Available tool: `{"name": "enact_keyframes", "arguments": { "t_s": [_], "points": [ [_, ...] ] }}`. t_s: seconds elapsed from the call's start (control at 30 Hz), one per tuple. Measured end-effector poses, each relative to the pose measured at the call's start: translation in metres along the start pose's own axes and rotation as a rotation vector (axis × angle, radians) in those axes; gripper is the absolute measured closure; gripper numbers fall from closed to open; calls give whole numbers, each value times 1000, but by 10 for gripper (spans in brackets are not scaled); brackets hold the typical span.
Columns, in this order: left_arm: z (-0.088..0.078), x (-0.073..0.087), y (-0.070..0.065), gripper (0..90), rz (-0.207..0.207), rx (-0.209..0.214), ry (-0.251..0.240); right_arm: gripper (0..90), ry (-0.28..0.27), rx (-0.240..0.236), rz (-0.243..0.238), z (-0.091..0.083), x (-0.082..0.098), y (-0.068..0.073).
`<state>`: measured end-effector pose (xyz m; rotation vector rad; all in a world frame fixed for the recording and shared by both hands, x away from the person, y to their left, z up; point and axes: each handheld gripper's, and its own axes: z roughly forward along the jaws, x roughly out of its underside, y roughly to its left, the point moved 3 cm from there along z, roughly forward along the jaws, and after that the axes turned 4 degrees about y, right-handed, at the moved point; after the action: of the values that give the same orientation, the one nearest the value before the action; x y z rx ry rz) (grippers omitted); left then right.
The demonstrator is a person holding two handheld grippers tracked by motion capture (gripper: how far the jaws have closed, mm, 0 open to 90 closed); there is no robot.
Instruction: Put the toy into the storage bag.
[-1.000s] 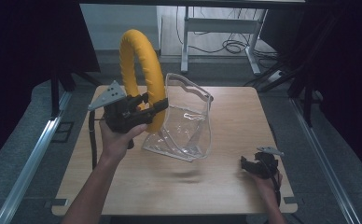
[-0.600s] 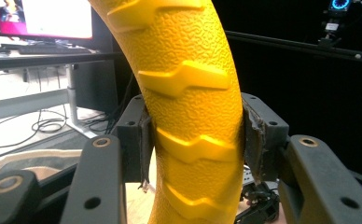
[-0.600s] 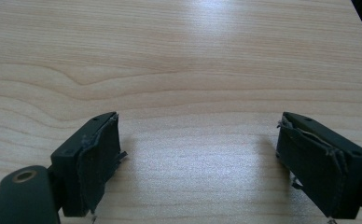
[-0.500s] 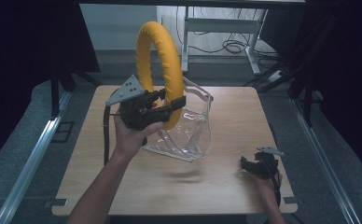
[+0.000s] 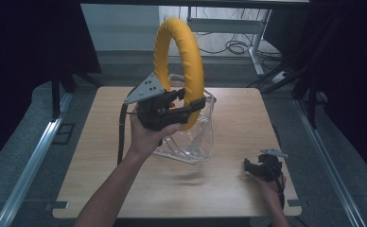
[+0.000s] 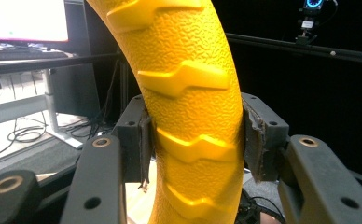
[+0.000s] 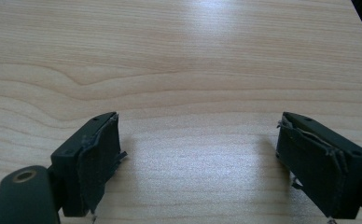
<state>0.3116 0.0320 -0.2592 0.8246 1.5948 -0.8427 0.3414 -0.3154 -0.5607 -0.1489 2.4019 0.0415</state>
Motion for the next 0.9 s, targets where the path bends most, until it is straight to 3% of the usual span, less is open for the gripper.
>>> {"name": "enact_keyframes", "arguments": {
  "t_s": [0.43, 0.9],
  "points": [
    [18, 0, -10, 502, 2, 39, 3, 139, -4, 3, 2, 0, 0, 0],
    [34, 19, -6, 501, -32, 67, 30, 139, 1, 0, 8, 0, 0, 0]
  ]
}}
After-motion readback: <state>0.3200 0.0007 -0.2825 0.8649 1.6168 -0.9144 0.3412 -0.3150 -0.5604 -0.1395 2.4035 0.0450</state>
